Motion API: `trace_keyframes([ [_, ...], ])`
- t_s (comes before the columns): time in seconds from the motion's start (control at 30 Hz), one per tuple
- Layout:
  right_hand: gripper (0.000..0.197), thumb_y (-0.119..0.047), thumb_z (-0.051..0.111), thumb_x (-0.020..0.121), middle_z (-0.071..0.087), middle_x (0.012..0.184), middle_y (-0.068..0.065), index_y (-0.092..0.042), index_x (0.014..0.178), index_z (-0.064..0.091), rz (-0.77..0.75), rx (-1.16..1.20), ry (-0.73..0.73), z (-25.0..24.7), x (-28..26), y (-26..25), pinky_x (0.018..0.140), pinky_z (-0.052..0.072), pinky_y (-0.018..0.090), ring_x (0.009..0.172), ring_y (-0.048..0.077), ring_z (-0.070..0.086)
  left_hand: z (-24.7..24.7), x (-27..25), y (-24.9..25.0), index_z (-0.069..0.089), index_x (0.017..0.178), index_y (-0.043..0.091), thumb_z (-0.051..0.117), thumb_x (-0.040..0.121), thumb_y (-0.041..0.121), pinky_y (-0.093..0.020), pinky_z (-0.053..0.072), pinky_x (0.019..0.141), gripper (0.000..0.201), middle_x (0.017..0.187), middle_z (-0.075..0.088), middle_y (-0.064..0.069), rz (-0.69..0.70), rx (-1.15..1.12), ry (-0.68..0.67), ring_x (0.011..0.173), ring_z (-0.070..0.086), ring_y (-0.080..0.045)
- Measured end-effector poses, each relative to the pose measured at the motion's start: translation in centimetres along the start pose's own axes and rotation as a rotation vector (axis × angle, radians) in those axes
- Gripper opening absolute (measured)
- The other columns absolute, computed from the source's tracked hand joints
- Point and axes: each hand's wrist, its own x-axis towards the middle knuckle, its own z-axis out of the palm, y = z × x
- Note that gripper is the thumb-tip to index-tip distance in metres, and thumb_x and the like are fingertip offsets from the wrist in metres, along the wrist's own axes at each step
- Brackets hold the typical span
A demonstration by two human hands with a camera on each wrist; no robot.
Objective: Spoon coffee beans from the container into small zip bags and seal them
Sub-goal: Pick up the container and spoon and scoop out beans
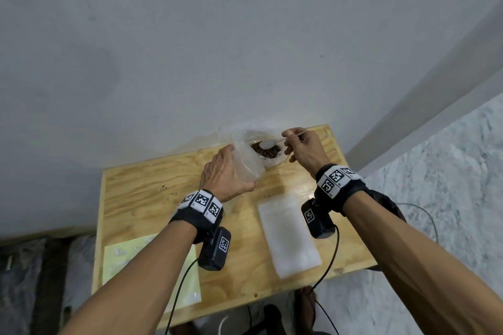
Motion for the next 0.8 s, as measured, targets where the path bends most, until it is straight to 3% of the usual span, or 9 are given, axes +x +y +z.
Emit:
trace_keyframes([
  [0.1,0.033,-0.023,0.042,0.102,0.058,0.087,-0.001,-0.002,0.120,0.059,-0.015,-0.068,0.035,0.5,0.6,1.0,0.054,0.051,0.030,0.066,0.015,0.059,0.3,0.2,-0.1,0.030,0.141,0.014,0.079,0.059,0.062,-0.039,0.046,0.095,0.106,0.139,0.045,-0.006,-0.005,0.006,-0.008,0.120,0.050,-0.025],
  [0.2,0.034,-0.030,0.042,0.102,0.056,0.107,0.004,-0.009,0.122,0.060,-0.042,-0.144,0.106,0.9,0.5,2.2,0.066,0.056,0.036,0.072,0.017,0.064,0.4,0.3,-0.2,0.030,0.142,0.015,0.079,0.060,0.062,-0.037,0.044,0.096,0.106,0.141,0.044,-0.006,-0.005,0.009,-0.005,0.122,0.050,-0.025],
  [0.27,0.034,-0.035,0.047,0.099,0.061,0.105,0.004,-0.010,0.117,0.062,0.005,-0.142,0.155,1.2,0.4,3.2,0.073,0.058,0.044,0.076,0.021,0.067,0.4,0.5,-0.3,0.031,0.142,0.015,0.078,0.060,0.062,-0.036,0.043,0.096,0.105,0.140,0.045,-0.005,-0.004,0.011,-0.008,0.122,0.050,-0.025],
  [0.33,0.030,-0.032,0.051,0.097,0.066,0.097,0.002,-0.010,0.111,0.065,0.084,-0.100,0.214,1.7,0.5,4.1,0.072,0.058,0.047,0.069,0.020,0.068,0.5,0.6,-0.5,0.032,0.140,0.017,0.077,0.059,0.064,-0.035,0.043,0.094,0.104,0.138,0.046,-0.004,-0.001,0.019,-0.014,0.119,0.051,-0.024],
  [0.43,0.017,-0.018,0.056,0.095,0.071,0.098,0.008,-0.008,0.096,0.070,0.139,-0.009,0.293,2.3,0.7,4.5,0.067,0.059,0.043,0.059,0.019,0.065,0.5,0.7,-0.4,0.033,0.139,0.016,0.079,0.059,0.063,-0.034,0.043,0.092,0.103,0.137,0.047,-0.004,0.000,0.010,-0.012,0.118,0.051,-0.024],
  [0.5,0.014,-0.013,0.057,0.093,0.072,0.089,0.009,-0.009,0.088,0.070,0.158,0.010,0.326,2.6,0.8,4.5,0.065,0.060,0.041,0.058,0.017,0.066,0.4,0.7,-0.1,0.033,0.138,0.014,0.080,0.061,0.059,-0.034,0.042,0.092,0.101,0.136,0.048,-0.005,-0.001,0.000,-0.009,0.119,0.051,-0.025],
  [0.63,0.010,-0.010,0.062,0.089,0.069,0.072,0.007,-0.010,0.085,0.070,0.235,0.097,0.361,2.7,1.1,4.4,0.060,0.058,0.036,0.056,0.013,0.065,0.5,0.7,0.0,0.033,0.137,0.015,0.080,0.061,0.059,-0.033,0.042,0.090,0.100,0.135,0.048,-0.005,0.001,-0.004,-0.012,0.117,0.052,-0.025],
  [0.73,0.008,-0.009,0.062,0.090,0.068,0.073,0.008,-0.007,0.090,0.070,0.280,0.215,0.379,2.1,0.8,4.4,0.051,0.050,0.025,0.058,0.014,0.062,0.5,0.5,-0.3,0.033,0.138,0.015,0.081,0.061,0.060,-0.033,0.043,0.089,0.101,0.136,0.047,-0.006,-0.003,-0.003,-0.015,0.116,0.052,-0.025],
  [0.8,0.007,-0.009,0.063,0.090,0.068,0.075,0.009,-0.006,0.092,0.069,0.287,0.281,0.378,1.6,0.4,4.3,0.051,0.049,0.024,0.060,0.015,0.061,0.2,0.4,-0.4,0.034,0.137,0.015,0.081,0.060,0.059,-0.034,0.044,0.088,0.101,0.135,0.048,-0.006,0.001,-0.003,-0.007,0.115,0.053,-0.025],
])
